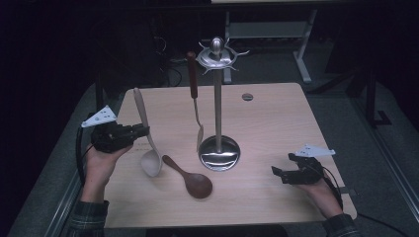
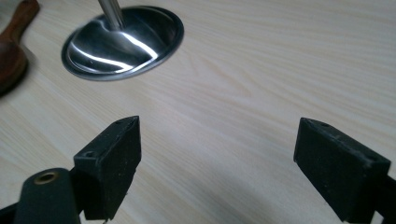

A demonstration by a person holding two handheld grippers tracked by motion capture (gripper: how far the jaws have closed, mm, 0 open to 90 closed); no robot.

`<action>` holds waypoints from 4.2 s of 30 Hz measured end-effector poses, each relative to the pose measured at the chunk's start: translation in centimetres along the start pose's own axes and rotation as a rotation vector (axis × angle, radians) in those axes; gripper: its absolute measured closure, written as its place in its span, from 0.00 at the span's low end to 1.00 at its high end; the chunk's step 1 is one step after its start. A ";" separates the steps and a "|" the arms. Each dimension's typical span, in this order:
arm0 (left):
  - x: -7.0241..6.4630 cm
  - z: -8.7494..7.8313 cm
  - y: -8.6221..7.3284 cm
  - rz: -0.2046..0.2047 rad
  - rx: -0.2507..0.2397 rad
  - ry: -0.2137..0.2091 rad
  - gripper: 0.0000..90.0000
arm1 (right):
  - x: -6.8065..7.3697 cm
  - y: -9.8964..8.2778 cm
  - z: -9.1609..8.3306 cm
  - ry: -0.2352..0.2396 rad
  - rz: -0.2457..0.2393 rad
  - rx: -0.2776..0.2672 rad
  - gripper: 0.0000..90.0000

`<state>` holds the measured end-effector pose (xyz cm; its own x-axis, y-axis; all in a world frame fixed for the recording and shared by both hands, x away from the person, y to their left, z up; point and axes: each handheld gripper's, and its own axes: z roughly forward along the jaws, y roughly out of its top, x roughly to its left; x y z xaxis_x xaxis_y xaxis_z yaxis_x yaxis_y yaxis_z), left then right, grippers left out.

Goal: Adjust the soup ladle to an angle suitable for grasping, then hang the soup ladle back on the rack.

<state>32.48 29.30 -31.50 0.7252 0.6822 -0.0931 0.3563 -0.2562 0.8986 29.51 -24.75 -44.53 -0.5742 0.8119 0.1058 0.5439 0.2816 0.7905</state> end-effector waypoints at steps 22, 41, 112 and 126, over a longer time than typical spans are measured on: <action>-6.3 2.4 1.5 0.055 -0.045 -0.161 0.86 | 4.4 6.9 -1.5 0.205 -0.034 -0.161 0.37; -11.2 6.3 1.8 0.069 -0.005 -0.178 0.86 | 9.5 13.1 -1.7 0.417 -0.132 -0.291 0.61; -7.1 5.1 -8.6 0.077 0.301 -0.070 0.23 | 14.4 17.9 0.7 0.517 -0.244 -0.338 0.83; -6.0 3.9 -11.1 0.047 0.315 -0.039 0.15 | 14.7 22.0 -1.2 0.508 -0.283 -0.406 0.83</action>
<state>26.50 25.40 -42.56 0.7649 0.6396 -0.0763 0.4823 -0.4901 0.7261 32.30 -7.22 -24.91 -0.9280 0.3688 0.0531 0.1171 0.1533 0.9812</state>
